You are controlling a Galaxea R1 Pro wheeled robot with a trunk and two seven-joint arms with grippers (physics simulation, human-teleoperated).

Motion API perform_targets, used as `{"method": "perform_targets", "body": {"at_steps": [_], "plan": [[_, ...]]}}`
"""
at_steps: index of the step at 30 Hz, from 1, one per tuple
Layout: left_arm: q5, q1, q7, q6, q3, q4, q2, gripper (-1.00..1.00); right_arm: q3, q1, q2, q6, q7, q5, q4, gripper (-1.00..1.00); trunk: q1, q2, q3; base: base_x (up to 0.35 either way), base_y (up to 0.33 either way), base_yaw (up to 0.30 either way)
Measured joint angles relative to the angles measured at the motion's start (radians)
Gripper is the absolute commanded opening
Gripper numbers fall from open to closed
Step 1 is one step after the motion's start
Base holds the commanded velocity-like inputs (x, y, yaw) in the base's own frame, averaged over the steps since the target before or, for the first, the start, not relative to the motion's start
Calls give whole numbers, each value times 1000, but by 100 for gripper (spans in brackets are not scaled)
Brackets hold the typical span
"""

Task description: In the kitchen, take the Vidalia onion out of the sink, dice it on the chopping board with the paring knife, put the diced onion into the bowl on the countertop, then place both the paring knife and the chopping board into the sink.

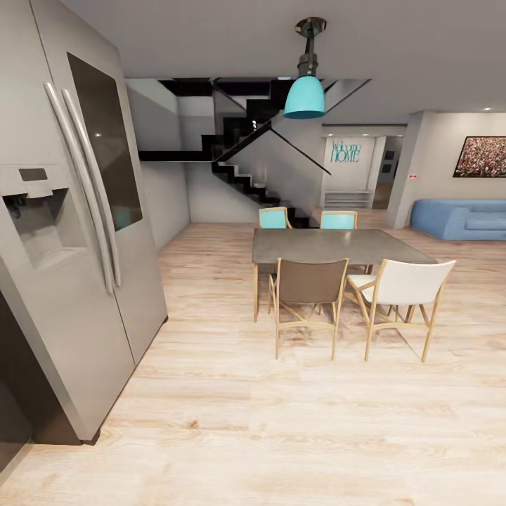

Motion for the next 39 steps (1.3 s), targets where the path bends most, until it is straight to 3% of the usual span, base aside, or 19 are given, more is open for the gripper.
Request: {"method": "perform_targets", "body": {"at_steps": [3, 6, 12, 22, 39], "plan": [[0, 0, 0, 1, 2, -86, 10, 100, 1, 0, 0, -4, -19, -2, -85, 100, 0, 0, 0, 0, 0, 0], [0, 0, -1, -1, 2, -103, 27, 100, 4, 1, 1, -9, -20, -4, -101, 100, 0, 0, 0, 0, 0, 0], [1, 0, -1, -4, 1, -92, 37, 100, 8, 1, 3, -43, -18, -6, -108, 100, 0, 0, 0, 0, 0, 0], [2, 0, -1, -5, 0, -75, 40, 100, 7, 0, 0, -112, -19, -2, -23, 100, 0, 0, 0, 0, 0, 0], [2, 0, -1, -6, 0, -55, 39, 100, 2, 0, -2, -144, -26, 0, -22, 100, 0, 0, 0, 0, 0, 11]]}}
